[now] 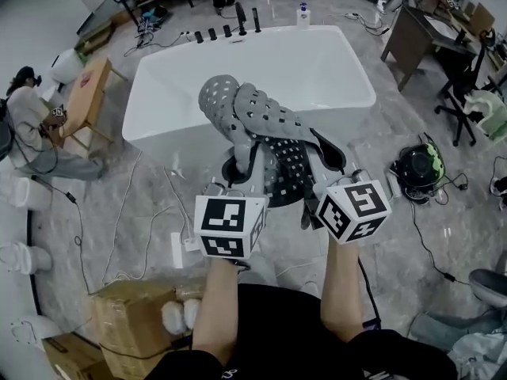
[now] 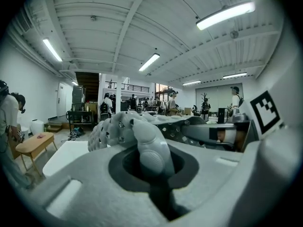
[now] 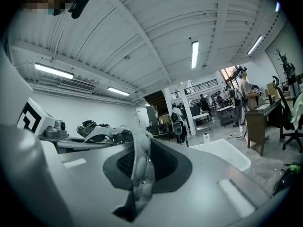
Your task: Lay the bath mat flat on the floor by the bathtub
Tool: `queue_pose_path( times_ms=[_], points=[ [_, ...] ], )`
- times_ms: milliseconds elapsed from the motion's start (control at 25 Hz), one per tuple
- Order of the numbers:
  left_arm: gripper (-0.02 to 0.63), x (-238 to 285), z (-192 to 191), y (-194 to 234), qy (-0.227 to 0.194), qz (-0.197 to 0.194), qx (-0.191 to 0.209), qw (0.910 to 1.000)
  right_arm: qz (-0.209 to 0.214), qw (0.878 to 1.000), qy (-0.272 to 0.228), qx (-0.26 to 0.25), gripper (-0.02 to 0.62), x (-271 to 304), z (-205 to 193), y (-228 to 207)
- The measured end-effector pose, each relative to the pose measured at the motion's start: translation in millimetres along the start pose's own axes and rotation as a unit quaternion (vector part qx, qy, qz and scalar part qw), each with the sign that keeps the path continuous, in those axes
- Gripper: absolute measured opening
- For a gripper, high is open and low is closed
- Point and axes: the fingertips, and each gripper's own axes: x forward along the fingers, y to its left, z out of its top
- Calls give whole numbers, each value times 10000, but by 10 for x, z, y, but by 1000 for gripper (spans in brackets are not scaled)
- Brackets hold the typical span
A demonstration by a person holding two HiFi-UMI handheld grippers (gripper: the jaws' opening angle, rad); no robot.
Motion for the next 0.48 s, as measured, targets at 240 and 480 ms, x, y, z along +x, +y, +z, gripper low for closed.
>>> queue_pose_path(
  times_ms=[240, 480],
  points=[
    [28, 174, 76, 568, -5, -143, -45, 9999, -111, 9998, 132, -111, 23, 605, 26, 192],
    [28, 360, 146, 1147, -36, -252, -96, 9996, -162, 9993, 232, -263, 23, 1139, 54, 332]
  ],
)
